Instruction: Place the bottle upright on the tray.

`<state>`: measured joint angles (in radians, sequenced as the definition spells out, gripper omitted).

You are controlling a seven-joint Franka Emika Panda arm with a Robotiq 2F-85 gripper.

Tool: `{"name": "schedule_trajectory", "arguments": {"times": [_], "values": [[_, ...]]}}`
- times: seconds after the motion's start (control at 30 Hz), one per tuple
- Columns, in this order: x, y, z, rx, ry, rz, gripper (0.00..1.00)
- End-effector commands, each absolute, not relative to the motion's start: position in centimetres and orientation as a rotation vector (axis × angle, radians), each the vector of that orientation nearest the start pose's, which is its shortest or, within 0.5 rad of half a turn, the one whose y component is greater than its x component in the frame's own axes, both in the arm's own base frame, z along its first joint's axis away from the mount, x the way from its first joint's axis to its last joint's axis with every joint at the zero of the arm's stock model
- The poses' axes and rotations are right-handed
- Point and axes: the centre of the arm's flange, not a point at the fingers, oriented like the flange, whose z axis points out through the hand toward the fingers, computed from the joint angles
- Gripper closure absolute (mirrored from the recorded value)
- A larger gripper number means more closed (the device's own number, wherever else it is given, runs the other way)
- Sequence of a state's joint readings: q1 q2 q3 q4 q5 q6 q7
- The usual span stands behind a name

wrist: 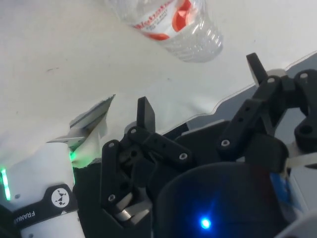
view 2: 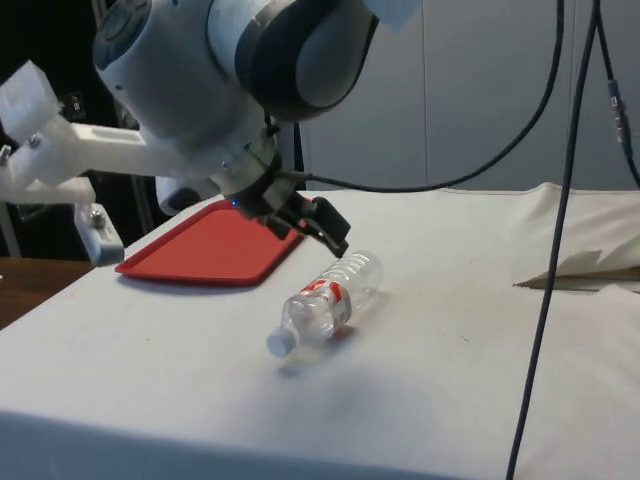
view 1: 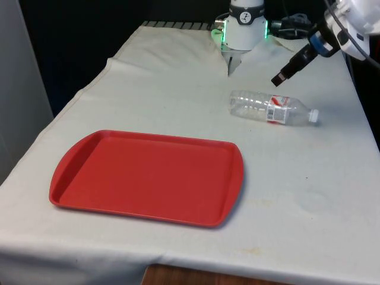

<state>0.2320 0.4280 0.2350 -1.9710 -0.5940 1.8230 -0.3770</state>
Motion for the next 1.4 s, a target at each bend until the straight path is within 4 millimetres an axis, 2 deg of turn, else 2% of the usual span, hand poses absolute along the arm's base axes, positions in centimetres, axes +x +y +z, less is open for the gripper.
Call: {"name": "schedule_trajectory", "arguments": {"times": [0.0,0.2,0.43,0.77,1.37], "values": [[51.6,20.8,23.0,-2.871,-1.918,0.946,0.0],[51.9,21.1,22.3,-2.857,-1.922,0.96,0.0],[51.7,22.0,20.3,-2.81,-1.96,1.049,0.0],[51.6,22.7,18.5,-2.775,-1.988,1.114,0.0],[51.7,23.1,17.3,-2.755,-2.001,1.168,0.0]]}}
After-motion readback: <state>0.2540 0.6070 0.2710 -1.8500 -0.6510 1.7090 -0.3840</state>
